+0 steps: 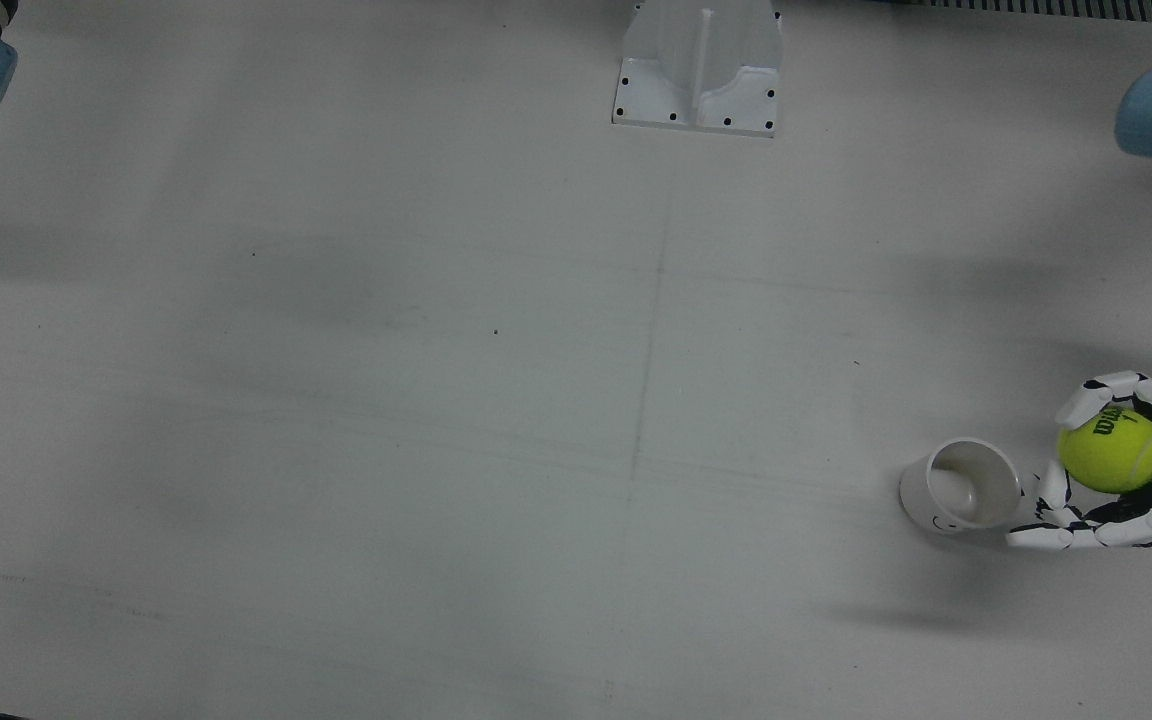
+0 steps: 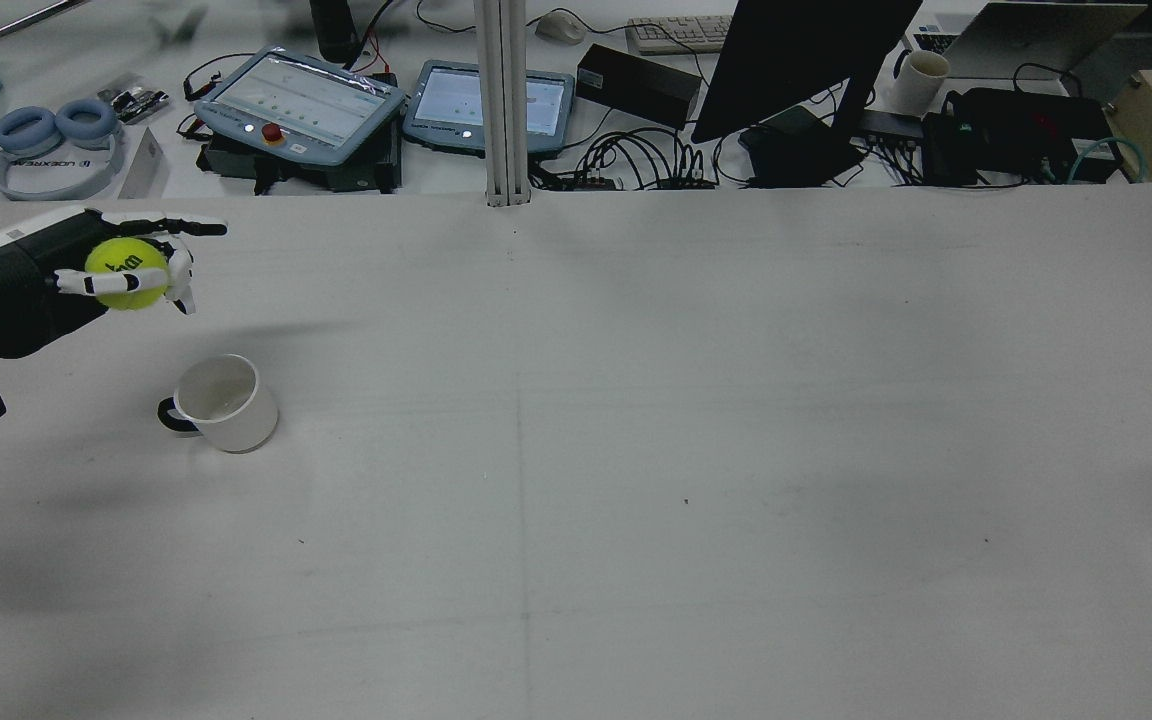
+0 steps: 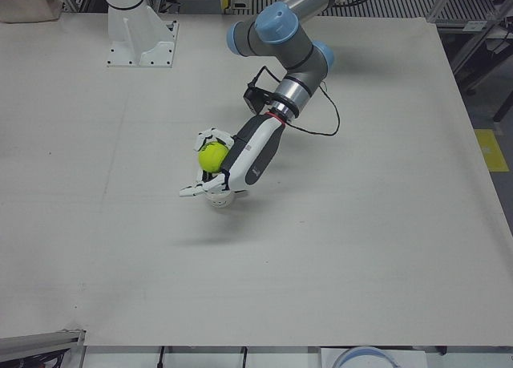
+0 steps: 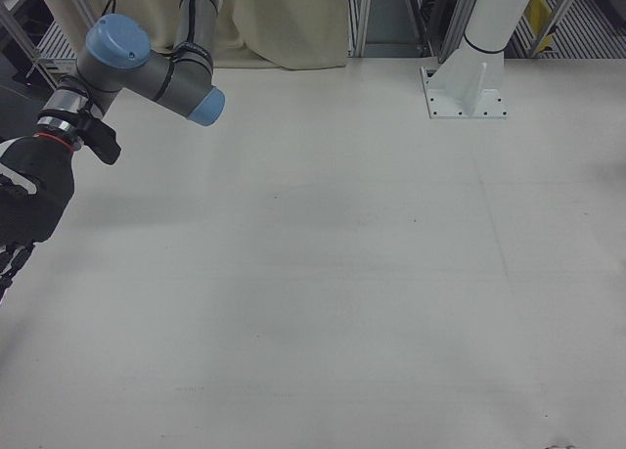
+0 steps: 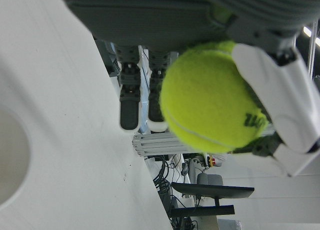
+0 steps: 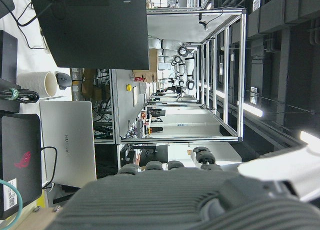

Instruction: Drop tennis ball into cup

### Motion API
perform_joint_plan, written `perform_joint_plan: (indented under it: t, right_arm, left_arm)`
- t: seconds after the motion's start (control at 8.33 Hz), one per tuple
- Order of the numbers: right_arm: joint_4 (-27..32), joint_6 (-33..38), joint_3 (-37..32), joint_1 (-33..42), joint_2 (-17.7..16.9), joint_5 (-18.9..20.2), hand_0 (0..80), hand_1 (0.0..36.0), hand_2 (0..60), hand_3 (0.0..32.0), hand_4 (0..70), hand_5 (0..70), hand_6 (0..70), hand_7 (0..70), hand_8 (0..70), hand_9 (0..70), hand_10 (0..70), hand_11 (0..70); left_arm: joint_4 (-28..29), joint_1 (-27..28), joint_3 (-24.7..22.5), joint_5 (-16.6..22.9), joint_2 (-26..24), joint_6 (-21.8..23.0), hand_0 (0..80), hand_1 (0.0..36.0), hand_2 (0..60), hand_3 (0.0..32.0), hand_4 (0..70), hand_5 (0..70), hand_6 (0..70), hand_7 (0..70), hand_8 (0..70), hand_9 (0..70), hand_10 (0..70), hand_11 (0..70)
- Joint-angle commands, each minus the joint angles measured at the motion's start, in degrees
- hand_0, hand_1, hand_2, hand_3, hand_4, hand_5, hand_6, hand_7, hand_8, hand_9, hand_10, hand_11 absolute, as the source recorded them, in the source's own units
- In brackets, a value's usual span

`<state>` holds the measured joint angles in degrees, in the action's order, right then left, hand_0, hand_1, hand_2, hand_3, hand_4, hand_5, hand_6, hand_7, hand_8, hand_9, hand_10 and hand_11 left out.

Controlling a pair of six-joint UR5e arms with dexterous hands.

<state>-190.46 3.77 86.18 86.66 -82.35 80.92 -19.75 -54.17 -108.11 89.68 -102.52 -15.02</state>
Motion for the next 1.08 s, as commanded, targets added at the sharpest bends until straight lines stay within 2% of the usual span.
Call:
perform_joint_plan:
  t: [0.0, 0.12, 0.24, 0.36, 0.48, 0.72, 0.96]
  right_arm:
    - [0.0, 0.0, 0.0, 0.0, 0.0, -0.1, 0.0, 0.0, 0.0, 0.0, 0.0, 0.0, 0.0, 0.0, 0.0, 0.0, 0.0, 0.0]
    - [0.0, 0.0, 0.0, 0.0, 0.0, 0.0, 0.0, 0.0, 0.0, 0.0, 0.0, 0.0, 0.0, 0.0, 0.0, 0.0, 0.0, 0.0]
    - [0.0, 0.0, 0.0, 0.0, 0.0, -0.1, 0.0, 0.0, 0.0, 0.0, 0.0, 0.0, 0.0, 0.0, 0.0, 0.0, 0.0, 0.0]
    - [0.0, 0.0, 0.0, 0.0, 0.0, 0.0, 0.0, 0.0, 0.0, 0.0, 0.0, 0.0, 0.0, 0.0, 0.0, 0.0, 0.0, 0.0]
    - [0.0, 0.0, 0.0, 0.0, 0.0, -0.1, 0.0, 0.0, 0.0, 0.0, 0.0, 0.0, 0.0, 0.0, 0.0, 0.0, 0.0, 0.0]
    - [0.0, 0.0, 0.0, 0.0, 0.0, -0.1, 0.0, 0.0, 0.0, 0.0, 0.0, 0.0, 0.0, 0.0, 0.0, 0.0, 0.0, 0.0]
    - [0.0, -0.1, 0.0, 0.0, 0.0, 0.0, 0.0, 0.0, 0.0, 0.0, 0.0, 0.0, 0.0, 0.0, 0.0, 0.0, 0.0, 0.0]
  left_arm:
    - [1.4, -0.1, 0.8, 0.1, 0.2, 0.1, 29.0, 5.8, 27.7, 0.0, 28.5, 7.2, 41.5, 70.0, 24.9, 40.1, 16.8, 24.1]
    - [2.0, -0.1, 0.8, 0.2, 0.6, 0.1, 31.7, 7.7, 17.2, 0.0, 21.2, 1.0, 9.4, 41.3, 3.0, 11.7, 1.9, 2.9]
    - [2.2, -0.1, 0.8, 0.4, 0.6, 0.1, 38.1, 9.9, 19.3, 0.0, 19.7, 1.8, 12.7, 32.4, 1.8, 5.0, 0.0, 0.0]
    - [2.2, -0.1, 0.8, 0.4, 0.8, 0.1, 40.4, 11.5, 15.6, 0.0, 19.1, 0.4, 3.2, 32.1, 0.1, 5.0, 0.0, 0.0]
    - [2.3, -0.1, 0.8, 0.4, 1.0, 0.1, 45.2, 14.4, 15.8, 0.0, 18.8, 0.8, 3.3, 31.9, 0.1, 4.9, 0.0, 0.0]
    - [2.6, -0.1, 0.7, 0.4, 1.4, 0.3, 46.1, 15.4, 14.6, 0.0, 18.9, 0.8, 2.6, 32.0, 0.1, 5.0, 0.0, 0.0]
    - [0.7, -1.1, -2.4, 0.5, 0.7, 1.0, 46.3, 17.6, 20.5, 0.0, 20.0, 0.6, 1.7, 28.3, 0.0, 4.2, 0.0, 0.0]
